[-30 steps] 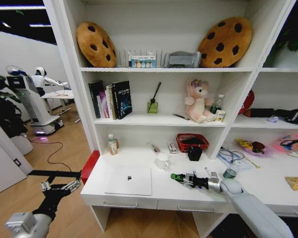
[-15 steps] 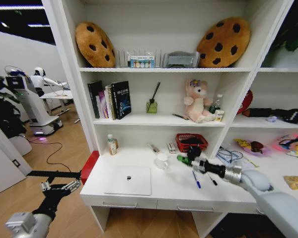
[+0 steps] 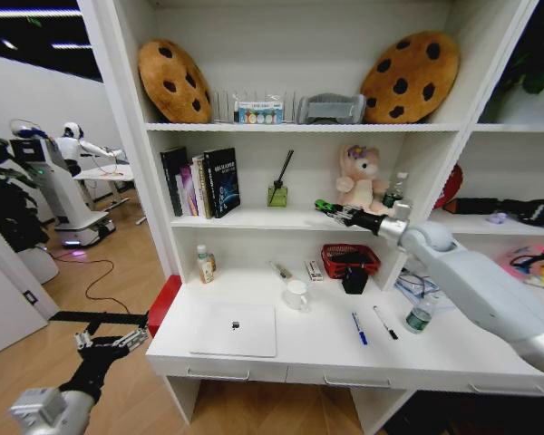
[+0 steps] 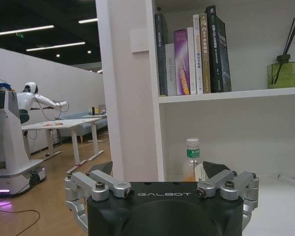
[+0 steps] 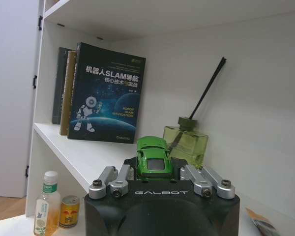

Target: Organize the objects on the table.

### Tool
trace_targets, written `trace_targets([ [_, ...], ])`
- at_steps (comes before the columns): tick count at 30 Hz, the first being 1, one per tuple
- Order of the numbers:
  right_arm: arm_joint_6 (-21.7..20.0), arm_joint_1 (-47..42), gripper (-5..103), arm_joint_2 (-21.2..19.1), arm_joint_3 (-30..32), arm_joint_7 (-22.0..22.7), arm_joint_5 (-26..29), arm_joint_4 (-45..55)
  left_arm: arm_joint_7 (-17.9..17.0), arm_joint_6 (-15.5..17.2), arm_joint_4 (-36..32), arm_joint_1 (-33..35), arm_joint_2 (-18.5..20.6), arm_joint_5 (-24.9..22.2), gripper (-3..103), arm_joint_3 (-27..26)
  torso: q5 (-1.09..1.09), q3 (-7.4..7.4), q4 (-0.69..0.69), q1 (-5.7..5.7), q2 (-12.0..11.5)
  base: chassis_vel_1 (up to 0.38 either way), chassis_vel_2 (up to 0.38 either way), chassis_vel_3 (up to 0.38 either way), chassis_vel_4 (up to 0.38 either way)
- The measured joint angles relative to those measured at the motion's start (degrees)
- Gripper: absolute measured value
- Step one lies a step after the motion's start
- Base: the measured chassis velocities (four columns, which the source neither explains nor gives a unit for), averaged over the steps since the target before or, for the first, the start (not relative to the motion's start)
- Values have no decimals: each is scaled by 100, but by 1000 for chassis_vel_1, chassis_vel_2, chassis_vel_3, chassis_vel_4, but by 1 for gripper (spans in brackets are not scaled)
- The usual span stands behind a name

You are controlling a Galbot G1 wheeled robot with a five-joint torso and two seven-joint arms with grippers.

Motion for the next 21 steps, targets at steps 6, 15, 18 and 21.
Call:
trace_targets([
  [6, 75, 974, 36, 760, -597, -833, -288, -1562, 1, 0, 0, 0, 0, 0, 100, 0, -2, 0, -3, 0, 0, 0, 0, 0, 0],
  [15, -67, 1436, 36, 1182, -872, -1766, -858, -2514, 2, 0, 0, 0, 0, 0, 100, 0, -1, -1, -1, -2, 0, 0, 0, 0, 0],
  [18, -52, 1486, 36, 1182, -1017, -1965, -1010, -2627, 2, 0, 0, 0, 0, 0, 100, 0, -1, -1, -2, -2, 1, 0, 0, 0, 0],
  [21, 33, 1498, 36, 1224, -1094, -1953, -1105, -2726, 2, 0, 0, 0, 0, 0, 100, 0, 0, -1, -3, -2, 0, 0, 0, 0, 0],
])
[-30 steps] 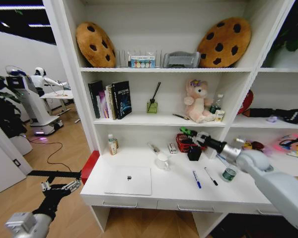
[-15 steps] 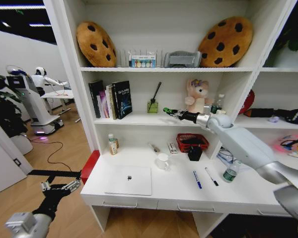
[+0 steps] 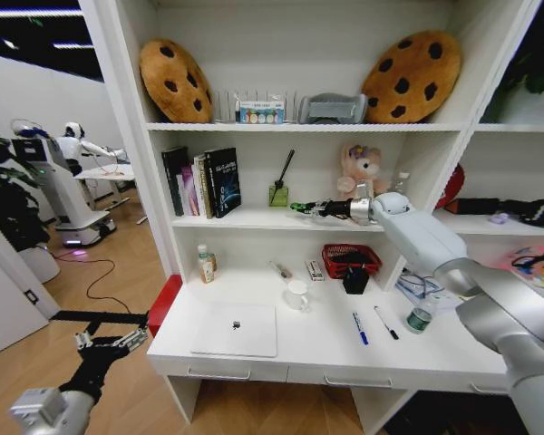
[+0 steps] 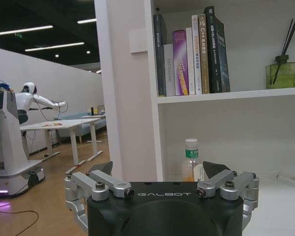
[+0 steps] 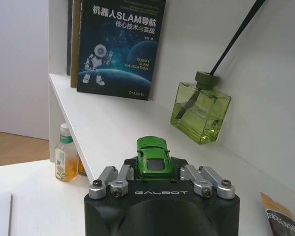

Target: Organize the objects on the table.

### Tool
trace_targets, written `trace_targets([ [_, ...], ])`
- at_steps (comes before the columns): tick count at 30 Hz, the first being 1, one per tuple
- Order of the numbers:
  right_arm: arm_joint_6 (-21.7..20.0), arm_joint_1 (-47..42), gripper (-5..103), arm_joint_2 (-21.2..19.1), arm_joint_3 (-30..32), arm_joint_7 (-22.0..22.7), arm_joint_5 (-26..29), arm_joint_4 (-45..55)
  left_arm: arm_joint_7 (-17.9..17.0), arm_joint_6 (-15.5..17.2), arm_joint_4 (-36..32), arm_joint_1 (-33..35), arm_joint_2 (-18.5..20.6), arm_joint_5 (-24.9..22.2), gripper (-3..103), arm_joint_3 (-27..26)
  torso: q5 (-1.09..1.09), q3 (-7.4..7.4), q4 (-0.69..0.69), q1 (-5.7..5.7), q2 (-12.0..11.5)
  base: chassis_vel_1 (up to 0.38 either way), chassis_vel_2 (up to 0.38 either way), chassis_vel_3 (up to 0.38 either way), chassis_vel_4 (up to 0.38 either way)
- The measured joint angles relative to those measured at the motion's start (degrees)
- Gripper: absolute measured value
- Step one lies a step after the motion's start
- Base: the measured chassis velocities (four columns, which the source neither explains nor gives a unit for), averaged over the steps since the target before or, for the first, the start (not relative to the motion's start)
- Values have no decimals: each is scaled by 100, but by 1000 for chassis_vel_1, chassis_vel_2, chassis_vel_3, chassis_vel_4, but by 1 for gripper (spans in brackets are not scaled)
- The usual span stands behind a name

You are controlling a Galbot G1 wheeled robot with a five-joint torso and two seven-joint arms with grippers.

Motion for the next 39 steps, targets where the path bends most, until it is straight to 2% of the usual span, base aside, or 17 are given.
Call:
trace_targets([
  [13, 185, -19, 33, 205, -27, 257, -178, -138, 1, 0, 0, 0, 0, 0, 100, 0, -1, 0, 3, 0, 0, 0, 0, 0, 0],
  [16, 218, -17, 44, 204, 9, 250, -233, -111, 2, 0, 0, 0, 0, 0, 100, 0, -1, 0, 2, 0, 0, 0, 0, 0, 0],
  [17, 218, -17, 55, 184, 27, 250, -230, -57, 1, 0, 0, 0, 0, 0, 100, 0, -1, 0, 2, 0, 0, 0, 0, 0, 0],
  [19, 218, -17, 55, 154, 42, 264, -214, 7, 1, 0, 0, 0, 0, 0, 100, 0, -1, 0, 2, 0, 0, 0, 0, 0, 0],
  [22, 201, -55, 65, 36, 101, 422, -69, 258, 2, 0, 0, 0, 0, 0, 100, 0, -1, 0, 2, 0, 0, 0, 0, 0, 0],
  [23, 135, -122, 77, -81, 190, 695, 50, 599, 2, 0, 0, 0, 0, 0, 100, 0, 0, 1, 2, 1, 0, 0, 0, 0, 0],
  [25, -287, -298, 82, -359, 415, 1632, 157, 1405, 2, 0, 0, 0, 0, 0, 100, 0, -1, 1, 5, 1, 0, 0, 0, 0, 0],
  [26, -287, -298, 82, -359, 415, 1632, 157, 1405, 2, 0, 0, 0, 0, 0, 100, 0, -1, 1, 5, 1, 0, 0, 0, 0, 0],
  [27, -834, -506, 87, -704, 627, 2837, 448, 2431, 12, 0, -1, 0, 0, 0, 100, 0, -1, 0, 2, 1, 0, 0, 0, 0, 0],
  [30, -1467, -1254, 99, -1623, 1301, 4431, 1021, 4154, 8, 0, -1, 0, -1, 1, 100, 0, -5, -1, 4, 0, 1, 0, 0, 0, 0],
  [31, -1467, -1254, 99, -1623, 1301, 4431, 1021, 4154, 8, 0, -1, 0, -1, 1, 100, 0, -5, -1, 4, 0, 1, 0, 0, 0, 0],
  [33, -1440, -2251, 100, -2538, 2112, 5484, 1562, 5421, 9, 0, -1, 0, 0, 0, 100, 0, 6, 0, -2, 1, 0, 0, 0, 0, 0],
  [34, -1440, -2251, 100, -2538, 2112, 5484, 1562, 5421, 9, 0, -1, 0, 0, 0, 100, 0, 6, 0, -2, 1, 0, 0, 0, 0, 0],
  [35, -1407, -3174, 100, -3023, 3104, 5957, 1717, 6127, 10, 0, -2, 0, 0, 1, 100, 0, -2, -2, -7, 0, 2, 0, 0, 0, 0],
  [37, -1389, -4559, 100, -3290, 4486, 6327, 1816, 6813, 10, 0, -1, 0, 0, 0, 100, 0, -3, -3, -8, -3, 4, 0, 0, 0, 0],
  [38, -1389, -4559, 100, -3290, 4486, 6327, 1816, 6813, 10, 0, -1, 0, 0, 0, 100, 0, -3, -3, -8, -3, 4, 0, 0, 0, 0],
  [39, -1390, -5179, 100, -3293, 5102, 6463, 1821, 7072, 10, 0, -2, 0, 1, 0, 100, 0, 1, -2, -3, -2, 3, 0, 0, 0, 0],
])
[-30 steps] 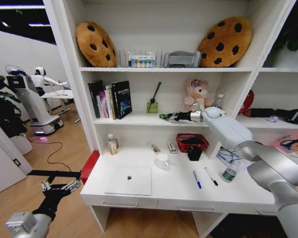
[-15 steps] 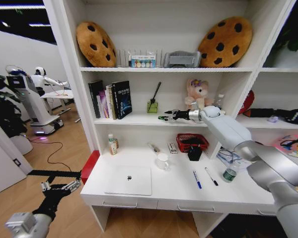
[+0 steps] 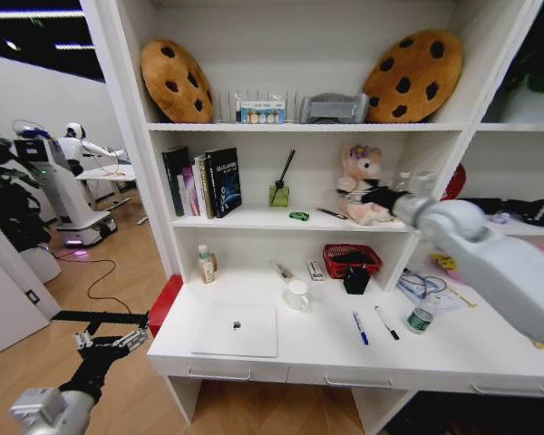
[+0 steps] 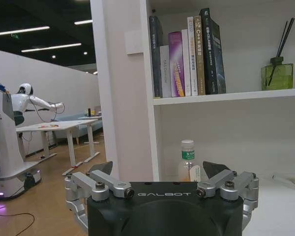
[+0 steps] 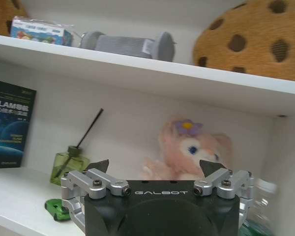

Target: Organize the objects on the table.

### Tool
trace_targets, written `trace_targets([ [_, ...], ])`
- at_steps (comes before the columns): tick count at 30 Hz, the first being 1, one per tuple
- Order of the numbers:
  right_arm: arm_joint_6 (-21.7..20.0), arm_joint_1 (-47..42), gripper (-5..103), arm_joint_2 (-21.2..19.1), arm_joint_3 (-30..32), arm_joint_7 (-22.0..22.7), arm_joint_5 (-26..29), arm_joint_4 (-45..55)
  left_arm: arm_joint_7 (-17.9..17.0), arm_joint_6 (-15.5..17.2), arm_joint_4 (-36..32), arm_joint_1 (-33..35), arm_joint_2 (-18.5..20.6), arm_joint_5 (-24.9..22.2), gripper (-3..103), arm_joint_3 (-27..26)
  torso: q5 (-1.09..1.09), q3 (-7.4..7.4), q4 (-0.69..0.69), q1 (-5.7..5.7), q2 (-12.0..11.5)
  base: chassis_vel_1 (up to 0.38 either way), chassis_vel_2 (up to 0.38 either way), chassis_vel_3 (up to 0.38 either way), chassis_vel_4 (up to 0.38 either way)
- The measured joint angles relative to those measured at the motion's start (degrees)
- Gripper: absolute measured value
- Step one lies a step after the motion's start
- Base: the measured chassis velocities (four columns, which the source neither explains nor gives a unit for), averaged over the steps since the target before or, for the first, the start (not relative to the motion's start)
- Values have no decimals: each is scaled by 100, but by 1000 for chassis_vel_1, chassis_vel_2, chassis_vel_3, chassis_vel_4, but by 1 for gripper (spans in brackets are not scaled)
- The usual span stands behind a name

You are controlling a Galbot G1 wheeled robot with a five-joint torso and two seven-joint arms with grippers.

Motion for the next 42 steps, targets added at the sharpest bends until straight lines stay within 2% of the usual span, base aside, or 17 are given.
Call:
trace_targets([
  [1, 23, -961, 100, 138, 967, 116, -42, 366, 0, 0, 0, 0, 0, 0, 100, 0, -1, 1, 5, 1, 0, 0, 0, 0, 0],
  [2, 23, -961, 100, 138, 967, 116, -42, 366, 0, 0, 0, 0, 0, 0, 100, 0, -1, 1, 5, 1, 0, 0, 0, 0, 0],
  [4, 87, -2667, 100, 788, 2626, 69, -282, 992, -2, 0, 1, 0, -1, 0, 100, 0, -9, 1, 11, 1, 0, 0, 0, 0, 0],
  [5, 87, -2667, 100, 788, 2626, 69, -282, 992, -2, 0, 1, 0, -1, 0, 100, 0, -9, 1, 11, 1, 0, 0, 0, 0, 0],
  [6, 219, -3769, 100, 1444, 3424, -144, -568, 1223, -4, 0, 1, 0, -1, 0, 100, -1, -1, 1, 10, 2, -1, 0, 0, 0, 0],
  [8, 435, -4933, 100, 2261, 4095, -398, -955, 1401, -5, 0, 0, 0, 0, 0, 100, -1, 7, 3, 3, 3, -3, 0, 0, 0, 0],
  [9, 435, -4933, 100, 2261, 4095, -398, -955, 1401, -5, 0, 0, 0, 0, 0, 100, -1, 7, 3, 3, 3, -3, 0, 0, 0, 0],
  [10, 591, -5551, 100, 2760, 4402, -572, -1222, 1502, -4, 0, 0, 0, 0, 0, 100, -1, -2, 1, -1, 2, -2, 0, 0, 0, 0],
  [11, 591, -5551, 100, 2760, 4402, -572, -1222, 1502, -4, 0, 0, 0, 0, 0, 100, -1, -2, 1, -1, 2, -2, 0, 0, 0, 0],
  [13, 975, -6276, 100, 3519, 4742, -837, -1578, 1642, -5, 0, 1, 0, -1, 0, 100, 0, -4, 1, 3, 2, -2, 0, 0, 0, 0],
  [14, 975, -6276, 100, 3519, 4742, -837, -1578, 1642, -5, 0, 1, 0, -1, 0, 100, 0, -4, 1, 3, 2, -2, 0, 0, 0, 0],
  [16, 1231, -6744, 100, 4343, 4915, -972, -1739, 1809, -9, -1, 1, 0, 0, 0, 100, -1, -5, 1, 7, 1, -1, 0, 0, 0, 0],
  [18, 1304, -6887, 100, 4594, 4933, -1012, -1778, 1871, -9, -1, 1, 0, -1, 0, 100, -1, -3, 1, 5, 2, -2, 0, 0, 0, 0],
  [20, 1648, -7136, 100, 5111, 4821, -992, -1926, 1954, -8, 0, 1, 0, 0, 0, 100, 0, -7, 1, 2, 1, -1, 0, 0, 0, 0],
  [30, 1896, -7265, 100, 5397, 3992, -968, -2447, 1956, -9, -1, 1, 0, 0, 0, 100, 0, -4, 2, 6, 3, -2, -2, -5, 3, 2],
  [34, 1886, -7187, 100, 5428, 3517, -850, -2698, 1964, -9, 0, 1, 0, 0, 0, 100, 0, -4, 2, 5, 3, -2, -29, -33, 36, 37],
  [42, 1682, -6929, 100, 5297, 3168, -692, -2875, 1768, -9, 0, 1, 0, 0, 0, 100, -1, -4, 2, 4, 1, -2, -137, -163, 151, 146],
])
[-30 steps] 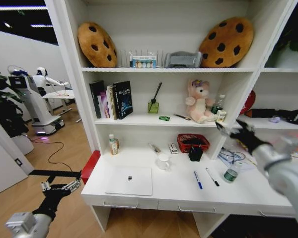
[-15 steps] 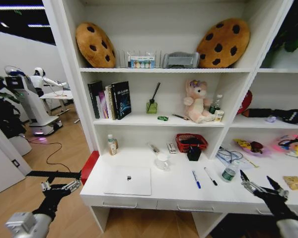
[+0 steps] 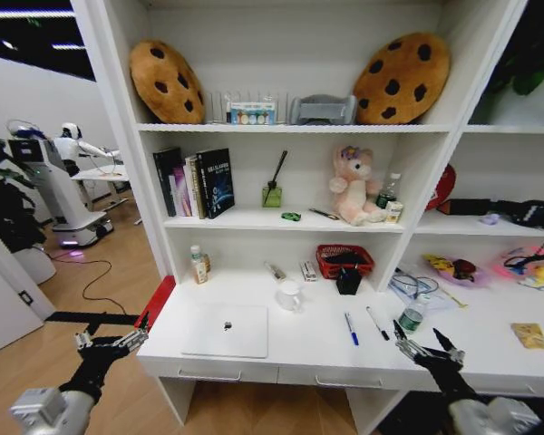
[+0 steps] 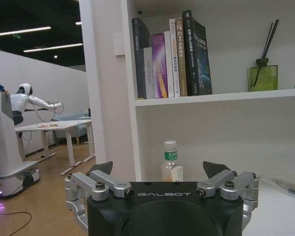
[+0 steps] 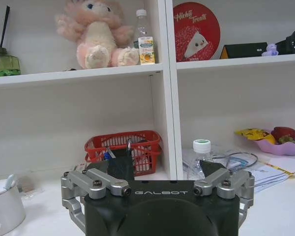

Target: Organize the objects on the table.

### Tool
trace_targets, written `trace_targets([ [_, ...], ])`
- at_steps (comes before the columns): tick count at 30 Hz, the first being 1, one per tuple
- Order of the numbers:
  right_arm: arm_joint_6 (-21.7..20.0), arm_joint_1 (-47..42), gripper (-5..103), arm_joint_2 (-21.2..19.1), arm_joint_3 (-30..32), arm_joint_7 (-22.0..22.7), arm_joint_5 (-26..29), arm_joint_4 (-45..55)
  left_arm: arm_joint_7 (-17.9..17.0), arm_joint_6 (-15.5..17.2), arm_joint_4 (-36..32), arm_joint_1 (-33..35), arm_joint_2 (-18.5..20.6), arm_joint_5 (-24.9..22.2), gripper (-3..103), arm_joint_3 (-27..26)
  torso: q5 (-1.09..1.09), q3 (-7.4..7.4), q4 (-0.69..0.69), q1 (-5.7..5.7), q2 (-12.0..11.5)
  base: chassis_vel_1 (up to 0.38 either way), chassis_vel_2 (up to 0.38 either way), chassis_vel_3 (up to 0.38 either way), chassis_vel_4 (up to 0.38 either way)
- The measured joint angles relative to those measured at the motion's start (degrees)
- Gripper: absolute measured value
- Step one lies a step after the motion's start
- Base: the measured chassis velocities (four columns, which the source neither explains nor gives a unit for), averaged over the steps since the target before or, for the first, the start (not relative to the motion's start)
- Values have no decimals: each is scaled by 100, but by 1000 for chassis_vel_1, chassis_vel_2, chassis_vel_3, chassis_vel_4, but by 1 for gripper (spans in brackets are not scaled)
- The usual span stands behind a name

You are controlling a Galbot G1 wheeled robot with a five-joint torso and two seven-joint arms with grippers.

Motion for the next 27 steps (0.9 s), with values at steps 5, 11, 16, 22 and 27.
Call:
trace_targets([
  [5, -305, 398, 100, -254, -562, 363, 197, -139, 0, 0, -1, 0, -1, 0, 100, 1, 5, 2, 0, 2, -1, -161, -180, 173, 180],
  [11, -1088, 1063, 100, -711, -1347, 910, 792, -299, 1, 0, -1, 0, 0, 0, 100, 1, 2, 2, -2, 3, -2, -30, -51, 56, 14],
  [16, -1523, 2097, 100, -1376, -2326, 1439, 1268, -906, -1, 0, 1, 0, 0, 0, 100, -1, 0, 2, 3, 2, -2, 41, 53, -25, -36],
  [22, -1648, 2533, 100, -1321, -2689, 1581, 855, -1429, -1, 0, 0, 0, 0, 0, 100, -1, 3, 2, -1, 2, -2, 0, 0, 0, 0],
  [27, -1620, 2795, 100, -1297, -2846, 1521, 748, -1968, 1, 0, 0, 0, 0, 0, 100, 0, 2, 1, -2, 2, -1, 0, 0, 0, 0],
])
